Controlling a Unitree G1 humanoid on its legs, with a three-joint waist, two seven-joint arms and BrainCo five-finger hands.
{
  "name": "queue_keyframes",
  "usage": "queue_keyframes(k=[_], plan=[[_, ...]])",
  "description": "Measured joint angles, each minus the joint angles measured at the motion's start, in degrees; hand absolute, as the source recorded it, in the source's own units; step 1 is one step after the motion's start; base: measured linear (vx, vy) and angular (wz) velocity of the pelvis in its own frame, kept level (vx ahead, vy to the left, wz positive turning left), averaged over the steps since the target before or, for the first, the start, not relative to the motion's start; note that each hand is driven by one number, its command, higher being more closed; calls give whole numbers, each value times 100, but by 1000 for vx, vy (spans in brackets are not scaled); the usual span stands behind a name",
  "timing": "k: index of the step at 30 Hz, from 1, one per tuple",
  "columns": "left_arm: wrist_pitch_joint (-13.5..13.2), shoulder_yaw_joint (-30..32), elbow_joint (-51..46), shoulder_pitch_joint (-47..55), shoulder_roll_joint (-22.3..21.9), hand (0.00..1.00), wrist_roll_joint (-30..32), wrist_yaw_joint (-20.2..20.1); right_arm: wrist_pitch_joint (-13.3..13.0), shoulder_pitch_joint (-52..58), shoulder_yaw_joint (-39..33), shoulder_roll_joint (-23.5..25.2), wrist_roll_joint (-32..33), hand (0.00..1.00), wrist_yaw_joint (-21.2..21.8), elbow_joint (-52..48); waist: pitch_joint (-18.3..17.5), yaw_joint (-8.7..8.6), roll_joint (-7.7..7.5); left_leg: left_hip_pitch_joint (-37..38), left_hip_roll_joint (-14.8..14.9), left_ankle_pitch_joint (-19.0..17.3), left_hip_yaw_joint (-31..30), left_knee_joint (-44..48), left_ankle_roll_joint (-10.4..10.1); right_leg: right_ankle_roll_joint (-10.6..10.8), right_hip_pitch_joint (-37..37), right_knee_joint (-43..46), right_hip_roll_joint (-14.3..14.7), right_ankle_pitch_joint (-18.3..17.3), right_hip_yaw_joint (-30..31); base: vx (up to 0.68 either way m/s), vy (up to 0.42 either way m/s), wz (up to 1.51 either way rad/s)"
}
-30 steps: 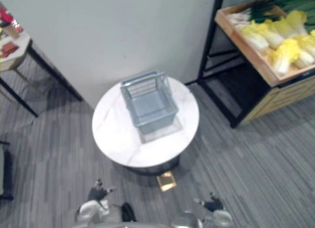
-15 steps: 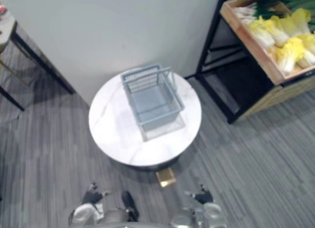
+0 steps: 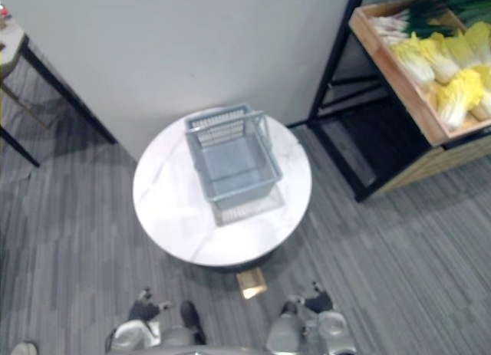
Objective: Pick vegetable in the basket
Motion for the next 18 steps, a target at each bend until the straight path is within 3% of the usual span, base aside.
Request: queue_keyframes(k=[1,6,8,10,13,16,18], plan=[[-1,4,-6,-5,0,0,0,0,-6,6,22,1,-1,0,0,-51,-27,0,44,-14,27,13,-37,12,-18,-9,14,-8,29,-13,-33,49,-108,15],[-16,250,-14,82,8,0,-14,34,-15,8,362,-27,-15,0,2,-178,-77,17,-33,-251,35,94,-193,179,-120,2,108,-93,0,-273,-300,16,-50,30],[-21,254,-141,97,26,0,-34,85,-21,101,608,-74,-167,0,4,-436,-87,0,-123,-804,-3,222,-173,1107,43,24,323,-203,-196,-291,-588,-28,-89,70],[-21,228,-236,131,26,0,-33,134,-36,139,654,-133,-235,0,5,-723,-98,1,-93,-921,14,357,-91,1357,171,33,538,-343,-198,-234,-783,-23,-64,53],[-20,228,-273,151,-10,0,-33,135,-75,160,652,-327,-241,0,-3,-1382,-134,20,-45,-899,54,478,-9,1132,150,-9,573,-414,-70,-197,-880,16,-45,19],[-21,233,-522,207,34,0,-20,152,-114,-7,612,-666,-486,0,-41,-2234,-187,16,40,-853,31,887,-4,283,146,-119,263,-482,109,-57,-799,23,2,-11],[-20,232,-565,205,75,0,-1,166,-120,-81,568,-858,-691,0,-148,-2689,-177,16,12,-716,45,929,-30,16,126,-125,245,-532,212,-14,-746,-10,13,-16]])
